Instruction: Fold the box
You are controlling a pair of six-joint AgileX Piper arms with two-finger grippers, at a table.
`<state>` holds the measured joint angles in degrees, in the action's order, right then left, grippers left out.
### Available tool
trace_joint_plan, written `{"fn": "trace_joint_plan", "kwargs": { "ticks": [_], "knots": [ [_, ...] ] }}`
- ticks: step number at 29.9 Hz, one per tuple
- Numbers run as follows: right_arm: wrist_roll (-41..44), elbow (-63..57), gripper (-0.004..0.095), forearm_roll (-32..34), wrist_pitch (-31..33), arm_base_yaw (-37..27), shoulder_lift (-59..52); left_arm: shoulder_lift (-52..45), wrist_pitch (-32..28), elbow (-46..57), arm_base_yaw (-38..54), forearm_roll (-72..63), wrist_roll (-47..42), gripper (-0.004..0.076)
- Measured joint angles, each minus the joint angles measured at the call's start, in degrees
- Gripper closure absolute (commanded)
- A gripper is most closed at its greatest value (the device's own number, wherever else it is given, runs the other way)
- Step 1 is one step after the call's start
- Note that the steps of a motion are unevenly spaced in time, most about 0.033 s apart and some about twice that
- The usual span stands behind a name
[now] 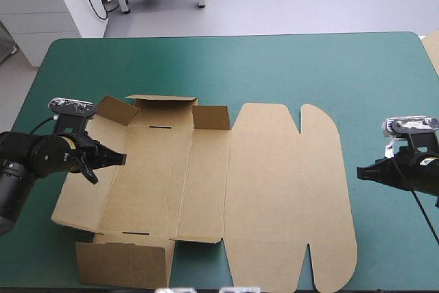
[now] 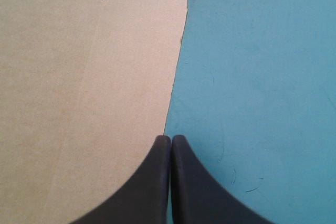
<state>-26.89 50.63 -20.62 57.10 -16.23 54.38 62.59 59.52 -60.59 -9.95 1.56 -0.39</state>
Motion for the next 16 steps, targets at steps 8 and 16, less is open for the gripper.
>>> {"fn": "trace_joint_plan", "kwargs": {
  "ticks": [8,16],
  "knots": [
    [-0.38,0.00,0.0924,-0.09,-0.02,0.00,0.00,5.07,5.01,-2.98,17.59,-6.07,7.71,0.0731],
    [-1.07,-0.04,0.0924,-1.29,-0.30,0.00,0.00,7.47,10.63,-3.03,33.98,-14.97,20.87,0.0731]
  ]
}}
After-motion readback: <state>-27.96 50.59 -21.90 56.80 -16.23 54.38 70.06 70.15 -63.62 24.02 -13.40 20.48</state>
